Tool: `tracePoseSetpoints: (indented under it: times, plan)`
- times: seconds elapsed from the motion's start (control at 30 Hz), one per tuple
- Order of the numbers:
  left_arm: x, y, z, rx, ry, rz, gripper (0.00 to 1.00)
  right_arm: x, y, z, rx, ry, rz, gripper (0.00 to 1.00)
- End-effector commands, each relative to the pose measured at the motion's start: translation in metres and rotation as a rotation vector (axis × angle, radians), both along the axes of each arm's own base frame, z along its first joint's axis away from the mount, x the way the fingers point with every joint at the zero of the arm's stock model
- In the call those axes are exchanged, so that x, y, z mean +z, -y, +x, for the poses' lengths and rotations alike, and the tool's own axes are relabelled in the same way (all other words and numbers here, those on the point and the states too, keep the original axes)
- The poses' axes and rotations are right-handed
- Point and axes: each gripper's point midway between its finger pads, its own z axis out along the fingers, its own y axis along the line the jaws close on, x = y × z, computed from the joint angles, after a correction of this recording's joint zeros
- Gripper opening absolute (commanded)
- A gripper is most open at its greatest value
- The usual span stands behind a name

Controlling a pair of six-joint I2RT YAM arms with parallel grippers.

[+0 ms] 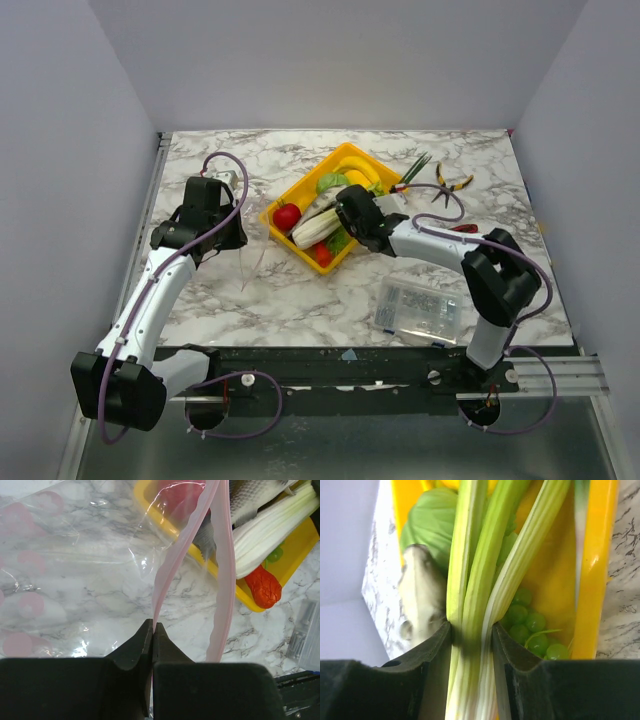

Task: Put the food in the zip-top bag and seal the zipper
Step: Pick up the fake vegetable from the bin.

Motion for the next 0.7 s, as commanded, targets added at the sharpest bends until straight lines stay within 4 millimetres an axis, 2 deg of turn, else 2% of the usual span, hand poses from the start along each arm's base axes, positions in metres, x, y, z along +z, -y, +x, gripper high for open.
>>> tracePoseSetpoints:
  times: [0.0,0.07,0.23,0.4,0.53,0.67]
  plan:
    - [0.016,0.002,0.004,-0.008,0.044,-0.016,0.0,0.042,0.002,-0.007,0.085,0.099,-0.013,0.06]
    - [0.016,0.003,0.004,-0.016,0.043,-0.021,0.0,0.054,0.004,-0.01,0.111,0.133,-0.018,0.01]
    - [0.014,0.002,0.005,-0.007,0.032,-0.014,0.0,0.09,-0.004,-0.011,0.252,0.337,-0.05,0.0]
    - [0.015,0.0,0.005,0.04,0.035,-0.029,0.0,0.146,-0.018,-0.015,0.386,0.544,-0.068,0.0]
    - [0.009,0.002,-0.002,0.091,-0.06,-0.064,0.0,0.186,-0.029,-0.031,0.507,0.725,-0.063,0.0]
    - [0.014,0.013,-0.014,0.088,-0.098,-0.143,0.0,0.23,-0.043,-0.055,0.638,0.901,-0.019,0.0]
